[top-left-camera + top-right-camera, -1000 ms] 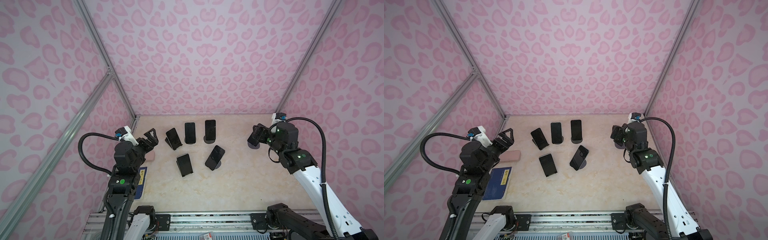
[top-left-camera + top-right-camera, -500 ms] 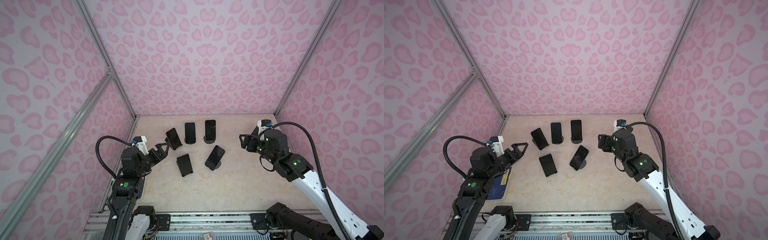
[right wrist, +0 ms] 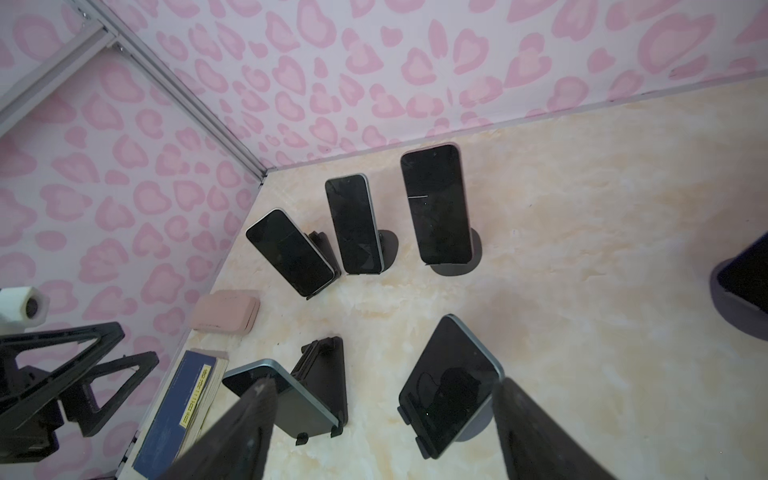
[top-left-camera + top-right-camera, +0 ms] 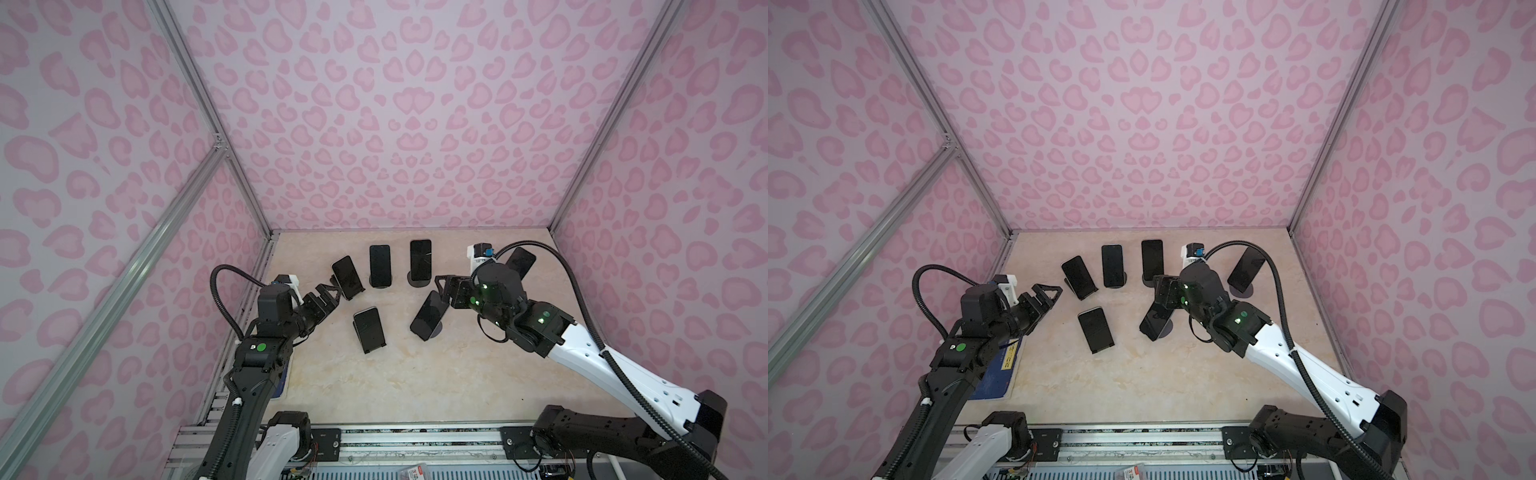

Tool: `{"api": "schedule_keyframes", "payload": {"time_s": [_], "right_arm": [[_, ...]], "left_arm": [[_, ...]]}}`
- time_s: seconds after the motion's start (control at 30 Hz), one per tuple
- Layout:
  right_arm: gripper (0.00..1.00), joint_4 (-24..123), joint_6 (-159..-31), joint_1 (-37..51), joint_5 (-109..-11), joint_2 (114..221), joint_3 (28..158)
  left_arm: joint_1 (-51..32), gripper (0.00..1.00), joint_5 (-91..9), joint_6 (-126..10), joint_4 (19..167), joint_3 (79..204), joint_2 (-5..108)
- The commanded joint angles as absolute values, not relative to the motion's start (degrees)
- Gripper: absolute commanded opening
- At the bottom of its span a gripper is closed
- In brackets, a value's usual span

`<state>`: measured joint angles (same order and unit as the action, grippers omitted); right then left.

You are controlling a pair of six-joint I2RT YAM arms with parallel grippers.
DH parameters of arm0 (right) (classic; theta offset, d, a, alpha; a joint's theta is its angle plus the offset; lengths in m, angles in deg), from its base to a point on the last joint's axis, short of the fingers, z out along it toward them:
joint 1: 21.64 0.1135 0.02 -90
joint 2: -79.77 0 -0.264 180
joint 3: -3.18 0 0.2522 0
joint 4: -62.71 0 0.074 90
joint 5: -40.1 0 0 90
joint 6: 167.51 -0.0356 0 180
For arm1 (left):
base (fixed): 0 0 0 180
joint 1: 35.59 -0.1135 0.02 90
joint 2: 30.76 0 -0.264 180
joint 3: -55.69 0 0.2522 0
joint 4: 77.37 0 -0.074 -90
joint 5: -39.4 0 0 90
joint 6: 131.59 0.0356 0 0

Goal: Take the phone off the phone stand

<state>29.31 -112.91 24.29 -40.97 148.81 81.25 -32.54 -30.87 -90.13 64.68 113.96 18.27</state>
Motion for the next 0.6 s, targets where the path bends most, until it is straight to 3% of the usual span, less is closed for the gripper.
{"api": "schedule_keyframes", "payload": {"time_s": [0.0, 0.57], "right_arm": [[0.87, 33.25, -113.02, 27.49, -40.41, 153.41, 83.45], [0.98, 42.23, -108.37, 40.91, -37.20, 172.11, 90.11]], "left_arm": [[-32.52, 0.98, -32.46, -91.43, 63.29, 114.71, 19.76], [-32.54, 0.98, -30.76, -91.98, 62.30, 115.50, 23.72]]}}
